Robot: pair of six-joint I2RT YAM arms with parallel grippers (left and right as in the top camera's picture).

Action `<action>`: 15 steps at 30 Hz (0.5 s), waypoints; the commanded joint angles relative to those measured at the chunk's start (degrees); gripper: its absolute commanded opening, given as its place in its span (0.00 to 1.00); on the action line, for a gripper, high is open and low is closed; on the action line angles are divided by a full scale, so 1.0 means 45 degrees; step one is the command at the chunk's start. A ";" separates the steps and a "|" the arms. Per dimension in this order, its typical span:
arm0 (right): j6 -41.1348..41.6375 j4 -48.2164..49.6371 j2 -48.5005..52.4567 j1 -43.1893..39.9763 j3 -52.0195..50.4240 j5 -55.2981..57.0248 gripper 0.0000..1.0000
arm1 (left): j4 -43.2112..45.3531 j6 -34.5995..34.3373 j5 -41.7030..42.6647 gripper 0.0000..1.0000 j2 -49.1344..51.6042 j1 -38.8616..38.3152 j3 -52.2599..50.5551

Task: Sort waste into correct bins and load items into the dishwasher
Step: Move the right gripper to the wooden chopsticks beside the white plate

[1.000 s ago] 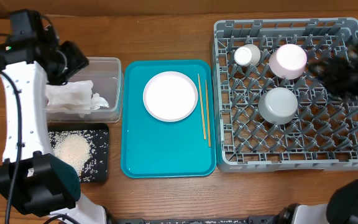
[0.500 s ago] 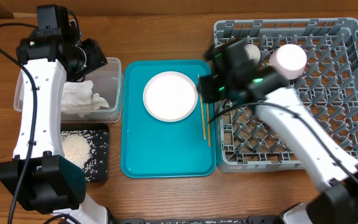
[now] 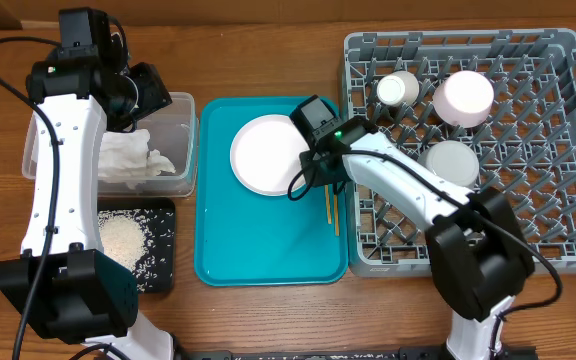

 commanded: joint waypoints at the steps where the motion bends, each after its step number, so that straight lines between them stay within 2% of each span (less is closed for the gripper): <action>1: 0.0199 0.0087 0.0568 -0.0049 0.0199 0.0340 0.27 | -0.0024 0.0306 -0.0136 0.60 0.0068 -0.0010 -0.0078; 6: 0.0476 0.0151 0.1389 -0.0024 0.0189 0.0112 0.23 | -0.0068 0.0311 -0.0141 0.60 0.0068 -0.0010 -0.0078; 15: 0.0486 0.0554 0.1549 -0.0024 0.0189 -0.1098 0.19 | -0.0063 0.0355 -0.0141 0.59 0.0068 -0.0005 -0.0078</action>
